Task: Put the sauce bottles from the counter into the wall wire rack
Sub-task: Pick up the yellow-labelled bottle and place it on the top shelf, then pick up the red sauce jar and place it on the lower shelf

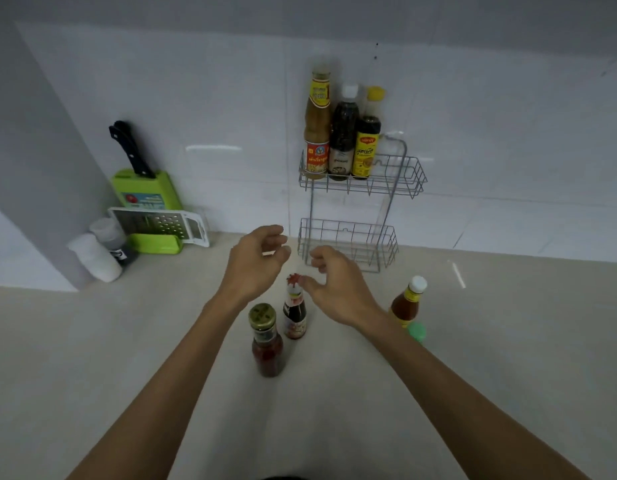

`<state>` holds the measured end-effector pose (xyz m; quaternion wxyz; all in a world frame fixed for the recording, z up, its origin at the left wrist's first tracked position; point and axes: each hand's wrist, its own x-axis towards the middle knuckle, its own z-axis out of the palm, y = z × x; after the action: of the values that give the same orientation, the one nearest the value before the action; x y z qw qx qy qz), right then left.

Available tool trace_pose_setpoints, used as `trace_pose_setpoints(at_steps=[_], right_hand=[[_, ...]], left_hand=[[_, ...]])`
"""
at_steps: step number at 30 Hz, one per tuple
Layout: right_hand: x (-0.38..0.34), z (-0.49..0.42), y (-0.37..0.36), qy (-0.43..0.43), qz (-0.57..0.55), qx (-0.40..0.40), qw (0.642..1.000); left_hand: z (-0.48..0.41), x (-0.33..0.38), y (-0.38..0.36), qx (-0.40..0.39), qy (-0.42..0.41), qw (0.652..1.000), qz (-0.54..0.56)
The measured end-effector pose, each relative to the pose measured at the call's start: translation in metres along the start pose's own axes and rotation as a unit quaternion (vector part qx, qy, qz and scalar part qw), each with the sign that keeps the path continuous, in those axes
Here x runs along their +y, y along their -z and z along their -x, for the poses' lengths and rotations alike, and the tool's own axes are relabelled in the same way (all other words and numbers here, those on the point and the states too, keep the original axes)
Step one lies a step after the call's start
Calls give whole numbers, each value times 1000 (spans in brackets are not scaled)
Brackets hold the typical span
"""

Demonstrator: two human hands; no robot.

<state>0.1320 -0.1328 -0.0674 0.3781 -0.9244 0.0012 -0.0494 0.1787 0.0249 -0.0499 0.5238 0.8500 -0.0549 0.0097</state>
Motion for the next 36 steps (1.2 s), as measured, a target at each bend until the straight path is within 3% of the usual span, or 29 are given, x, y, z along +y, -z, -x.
trace_pose_setpoints(at_steps=[6,12,19,25,28,32,36], right_hand=[[-12,43,-27,68,-28,-39,997],[-16,42,-40,134,48,-154,978],[-28,29,-34,208,130,-211,946],[-45,12,-14,254,240,-272,897],[-54,11,-14,262,305,-269,875],[-60,13,-22,304,416,-198,834],[-58,10,-25,347,439,-165,812]], left_hand=[[66,-42,19,-10,75,989,123],[102,-80,5,-114,119,985,54],[105,-84,-30,1,124,988,92],[98,-85,-36,-18,146,982,116],[99,-86,-37,-6,137,985,104],[100,-90,-43,28,112,988,101],[99,-96,-47,33,105,988,106]])
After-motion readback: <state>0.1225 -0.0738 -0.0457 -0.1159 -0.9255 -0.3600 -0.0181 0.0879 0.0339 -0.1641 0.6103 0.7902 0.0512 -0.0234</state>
